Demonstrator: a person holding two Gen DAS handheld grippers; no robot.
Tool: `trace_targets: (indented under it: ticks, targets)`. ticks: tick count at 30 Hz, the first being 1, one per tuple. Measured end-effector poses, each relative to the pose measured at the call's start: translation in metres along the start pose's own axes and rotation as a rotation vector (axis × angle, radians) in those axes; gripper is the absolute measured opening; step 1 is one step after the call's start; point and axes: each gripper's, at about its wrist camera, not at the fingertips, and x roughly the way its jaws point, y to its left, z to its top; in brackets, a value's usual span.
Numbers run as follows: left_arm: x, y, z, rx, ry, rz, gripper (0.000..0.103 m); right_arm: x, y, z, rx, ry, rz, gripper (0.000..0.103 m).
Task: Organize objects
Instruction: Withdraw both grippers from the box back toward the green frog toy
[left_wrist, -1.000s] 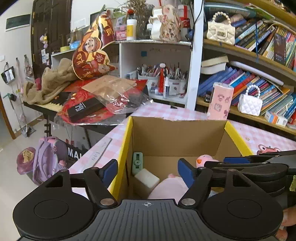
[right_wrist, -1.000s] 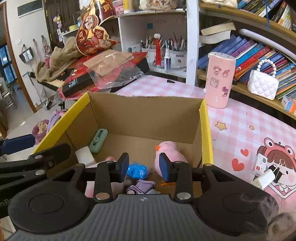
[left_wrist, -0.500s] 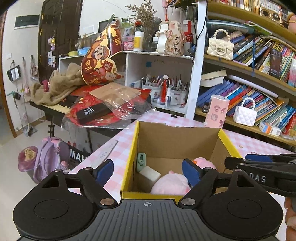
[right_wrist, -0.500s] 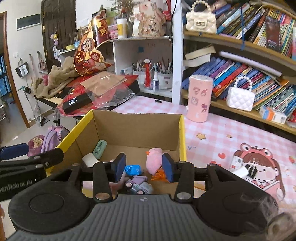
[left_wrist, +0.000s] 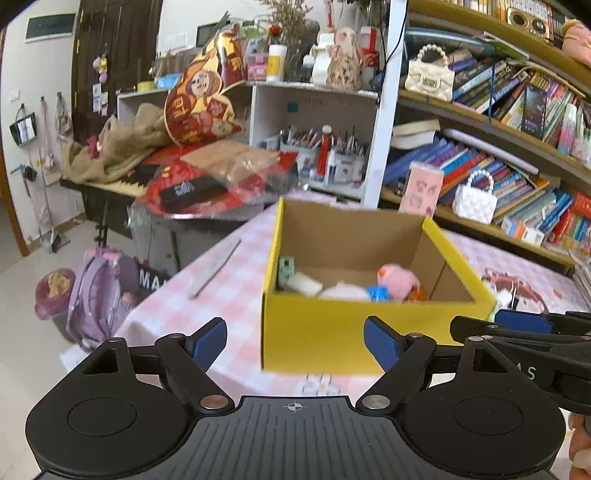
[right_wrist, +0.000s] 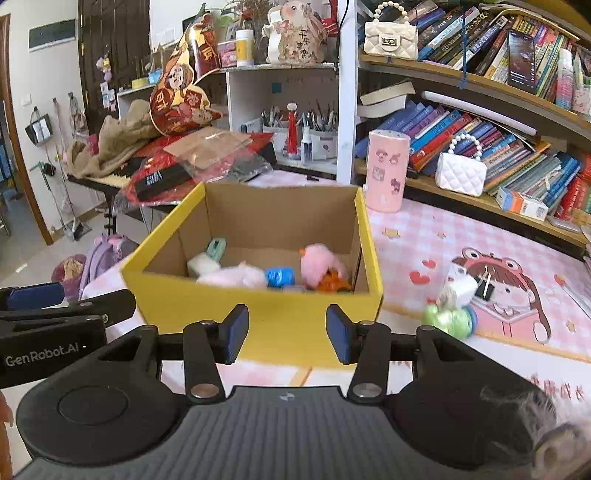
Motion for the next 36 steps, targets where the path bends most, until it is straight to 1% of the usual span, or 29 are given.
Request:
trace_targets:
  ticks: [3, 6, 9, 11, 15, 20, 28, 36]
  targets:
    - [-0.008, 0.004, -0.011, 0.007, 0.02, -0.002, 0.084, -0.01, 0.006, -0.016, -0.001, 0.014, -0.02, 0.045]
    - [-0.016, 0.006, -0.021, 0.022, 0.038, -0.007, 0.089, -0.019, 0.01, -0.032, 0.008, 0.035, -0.042, 0.046]
    - [-0.024, 0.005, -0.031, 0.04, 0.065, -0.022, 0.09, -0.026, 0.012, -0.047, 0.027, 0.06, -0.07, 0.051]
    - [-0.029, 0.002, -0.037, 0.058, 0.078, -0.03, 0.091, -0.03, 0.013, -0.055, 0.041, 0.076, -0.085, 0.052]
    - [-0.04, 0.001, -0.048, 0.098, 0.093, -0.043, 0.096, -0.04, 0.015, -0.071, 0.073, 0.102, -0.104, 0.054]
    - [-0.048, 0.004, -0.055, 0.109, 0.11, -0.054, 0.097, -0.051, 0.019, -0.083, 0.094, 0.114, -0.123, 0.059]
    - [-0.053, -0.001, -0.068, 0.131, 0.148, -0.089, 0.098, -0.067, 0.017, -0.099, 0.122, 0.134, -0.155, 0.062]
    - [-0.05, -0.018, -0.073, 0.161, 0.181, -0.153, 0.098, -0.078, 0.001, -0.11, 0.147, 0.154, -0.231, 0.062]
